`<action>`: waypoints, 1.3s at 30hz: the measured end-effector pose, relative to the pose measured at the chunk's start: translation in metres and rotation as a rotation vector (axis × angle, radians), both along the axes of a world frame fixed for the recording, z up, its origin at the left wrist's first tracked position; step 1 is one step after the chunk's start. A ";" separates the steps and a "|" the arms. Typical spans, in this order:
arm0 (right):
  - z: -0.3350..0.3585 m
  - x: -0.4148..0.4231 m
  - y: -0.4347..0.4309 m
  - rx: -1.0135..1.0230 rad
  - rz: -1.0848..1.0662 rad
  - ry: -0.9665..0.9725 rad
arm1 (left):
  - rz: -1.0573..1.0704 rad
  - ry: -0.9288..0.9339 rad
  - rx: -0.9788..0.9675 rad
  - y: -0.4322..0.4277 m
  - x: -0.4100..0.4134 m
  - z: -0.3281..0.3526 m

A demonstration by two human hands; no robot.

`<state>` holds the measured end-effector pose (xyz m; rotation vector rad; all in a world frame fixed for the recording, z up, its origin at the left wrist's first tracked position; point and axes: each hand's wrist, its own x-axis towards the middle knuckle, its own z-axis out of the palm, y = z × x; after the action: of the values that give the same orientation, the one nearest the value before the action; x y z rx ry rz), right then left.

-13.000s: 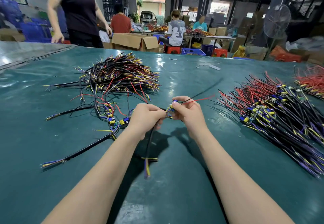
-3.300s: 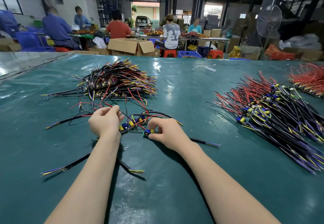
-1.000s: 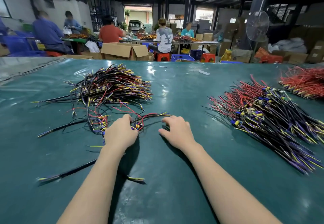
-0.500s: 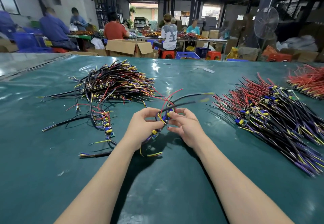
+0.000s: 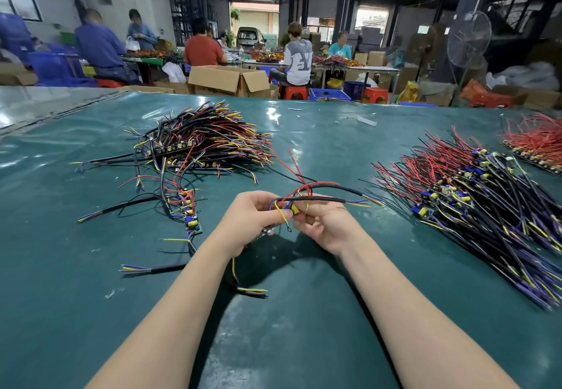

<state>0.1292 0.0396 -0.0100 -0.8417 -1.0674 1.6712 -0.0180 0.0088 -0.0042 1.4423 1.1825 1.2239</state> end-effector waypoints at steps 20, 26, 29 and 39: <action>0.006 0.004 0.004 -0.249 -0.439 0.393 | 0.572 -0.144 -0.003 0.017 -0.025 -0.007; 0.008 0.008 0.002 -0.096 -0.496 0.182 | 0.725 0.374 -0.134 0.021 -0.032 -0.005; 0.007 -0.001 -0.004 0.137 -0.339 -0.115 | 0.726 0.843 0.047 0.010 -0.015 -0.004; 0.006 -0.012 -0.013 0.289 -0.213 -0.296 | 0.170 -0.036 0.003 0.001 0.011 0.003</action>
<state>0.1167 0.0263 -0.0037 -0.9914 -1.3322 1.2039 -0.0070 0.0094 -0.0013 1.3380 1.3002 1.3626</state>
